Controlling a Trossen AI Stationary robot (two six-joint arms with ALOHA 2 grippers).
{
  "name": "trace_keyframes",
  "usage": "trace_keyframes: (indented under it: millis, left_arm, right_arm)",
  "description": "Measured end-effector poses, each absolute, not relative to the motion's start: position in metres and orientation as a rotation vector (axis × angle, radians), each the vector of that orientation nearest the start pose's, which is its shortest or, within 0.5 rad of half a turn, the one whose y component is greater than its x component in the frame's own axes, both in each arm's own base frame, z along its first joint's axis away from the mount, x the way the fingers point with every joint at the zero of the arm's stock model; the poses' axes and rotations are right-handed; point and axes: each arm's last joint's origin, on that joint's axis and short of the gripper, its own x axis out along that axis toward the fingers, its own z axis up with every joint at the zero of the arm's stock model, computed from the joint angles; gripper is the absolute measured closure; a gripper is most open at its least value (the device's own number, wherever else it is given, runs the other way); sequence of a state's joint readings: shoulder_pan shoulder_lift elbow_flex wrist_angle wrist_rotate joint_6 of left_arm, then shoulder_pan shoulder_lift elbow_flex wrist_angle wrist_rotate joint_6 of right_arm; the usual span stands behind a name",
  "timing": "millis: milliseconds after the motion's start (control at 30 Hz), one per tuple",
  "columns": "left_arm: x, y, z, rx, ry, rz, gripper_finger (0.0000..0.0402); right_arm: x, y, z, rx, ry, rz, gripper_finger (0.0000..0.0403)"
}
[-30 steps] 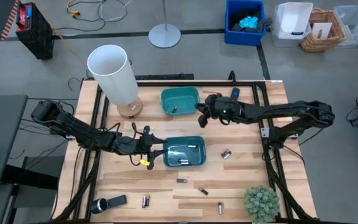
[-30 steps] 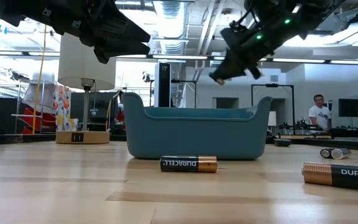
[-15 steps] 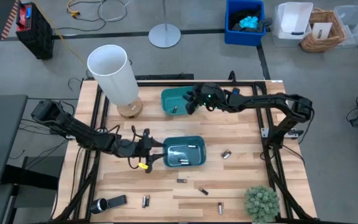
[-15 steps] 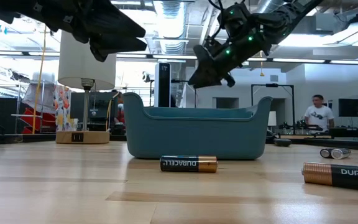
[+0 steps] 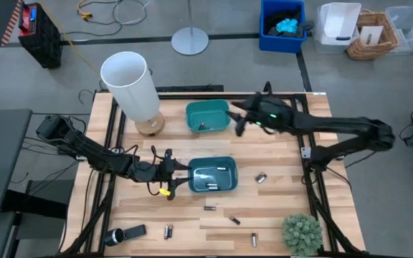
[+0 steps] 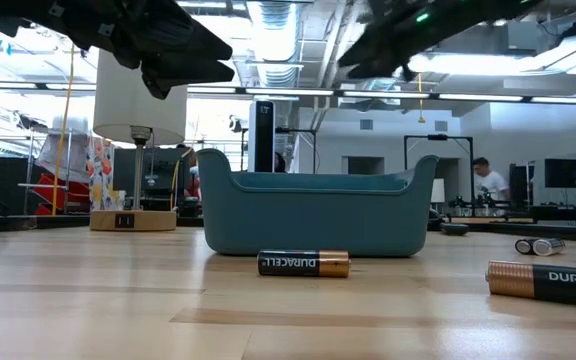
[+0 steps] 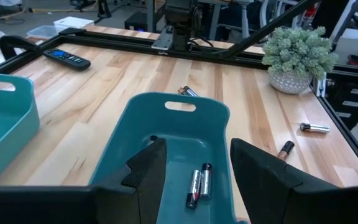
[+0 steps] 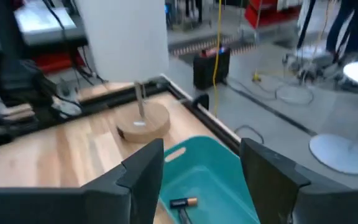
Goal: Sort batteries
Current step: Put the black battery into the green bin
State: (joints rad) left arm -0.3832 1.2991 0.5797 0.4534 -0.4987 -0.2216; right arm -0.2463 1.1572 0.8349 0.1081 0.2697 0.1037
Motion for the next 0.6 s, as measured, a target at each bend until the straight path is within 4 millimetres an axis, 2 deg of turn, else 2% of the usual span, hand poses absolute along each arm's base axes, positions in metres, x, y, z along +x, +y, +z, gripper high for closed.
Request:
trace_keyframes:
  millis: [133,300,433,600]
  left_arm:
    - [0.249,-0.086,0.217,-0.08,0.227,0.108,0.0228]
    - [0.249,-0.086,0.217,-0.07,0.228,0.106,0.0228]
    - [0.249,-0.087,0.217,-0.062,0.233,0.078,0.0228]
    - [0.249,-0.092,0.215,-0.036,0.24,0.043,0.0228]
  right_arm:
    - [0.212,-0.04,0.301,0.136,0.186,-0.446,0.0185]
    - [0.183,-0.005,0.281,0.179,0.423,-0.321,0.0187]
    - [0.176,0.018,0.267,0.218,0.573,-0.251,0.0187]
    - [0.181,0.045,0.255,0.17,0.645,-0.195,0.0187]
